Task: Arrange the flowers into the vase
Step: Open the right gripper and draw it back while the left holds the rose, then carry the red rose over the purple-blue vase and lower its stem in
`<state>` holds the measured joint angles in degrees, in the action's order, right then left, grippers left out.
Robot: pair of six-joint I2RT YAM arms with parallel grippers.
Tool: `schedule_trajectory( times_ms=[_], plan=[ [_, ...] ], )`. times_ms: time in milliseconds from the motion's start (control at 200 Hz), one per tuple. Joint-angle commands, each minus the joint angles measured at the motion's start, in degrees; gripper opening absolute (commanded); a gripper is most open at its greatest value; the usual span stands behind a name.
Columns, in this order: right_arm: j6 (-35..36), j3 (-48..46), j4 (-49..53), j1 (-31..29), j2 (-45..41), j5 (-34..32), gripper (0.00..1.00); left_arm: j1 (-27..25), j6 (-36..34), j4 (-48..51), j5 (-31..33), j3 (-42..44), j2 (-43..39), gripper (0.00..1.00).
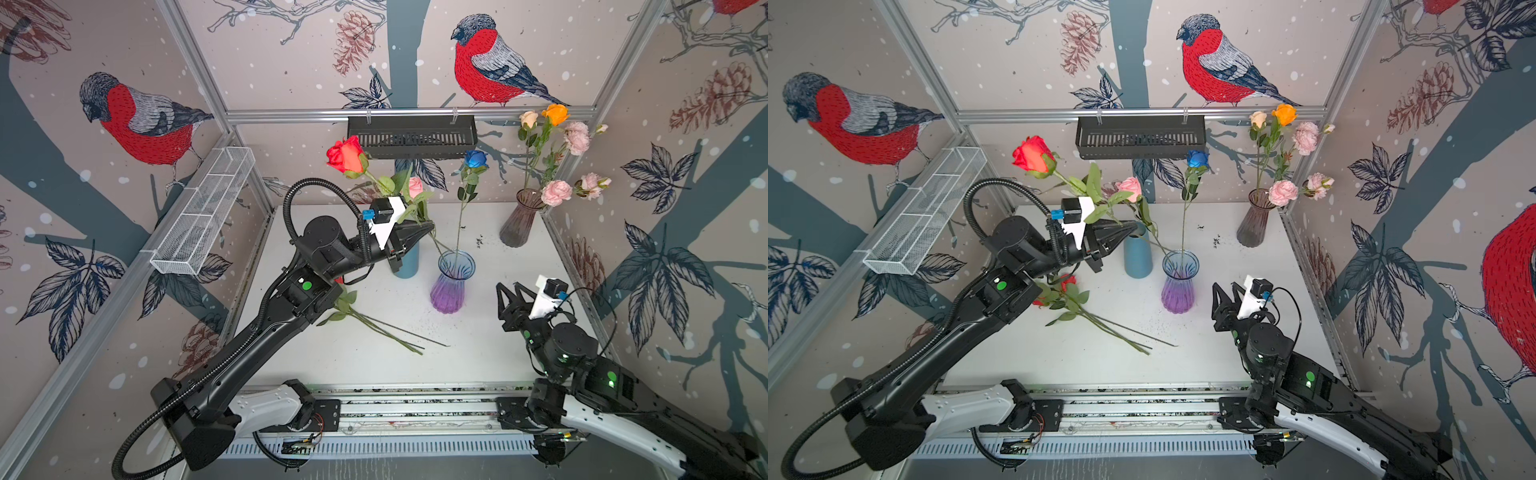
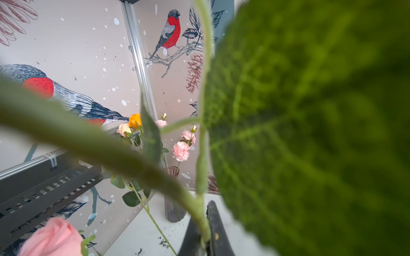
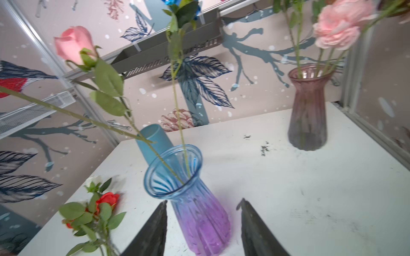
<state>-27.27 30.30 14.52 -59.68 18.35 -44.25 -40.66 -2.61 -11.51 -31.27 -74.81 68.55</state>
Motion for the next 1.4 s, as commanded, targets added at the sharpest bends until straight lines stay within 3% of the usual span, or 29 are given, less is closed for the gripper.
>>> schedule_trajectory(
  times_ms=[0, 420, 1081, 1396],
  plan=[
    [-3.79, -1.58, 4.24, 0.27, -3.68, -3.19, 0.53, -0.13, -2.83, 2.92, 1.87, -4.35, 3.78, 0.0],
    [-2.57, -2.49, 2.71, -0.35, -4.64, -2.78, 0.54, -2.87, 0.46, 20.89, 5.84, -22.37, 20.49, 0.0],
    [-2.26, -2.53, 2.46, -0.35, -4.75, -2.62, 0.54, -6.18, -1.23, 30.66, 9.27, -27.74, 16.0, 0.0],
    [-2.53, -2.53, 2.7, -0.48, -4.73, -2.66, 0.54, -6.18, 0.71, 35.06, 7.45, -30.14, 22.61, 0.0]
  ],
)
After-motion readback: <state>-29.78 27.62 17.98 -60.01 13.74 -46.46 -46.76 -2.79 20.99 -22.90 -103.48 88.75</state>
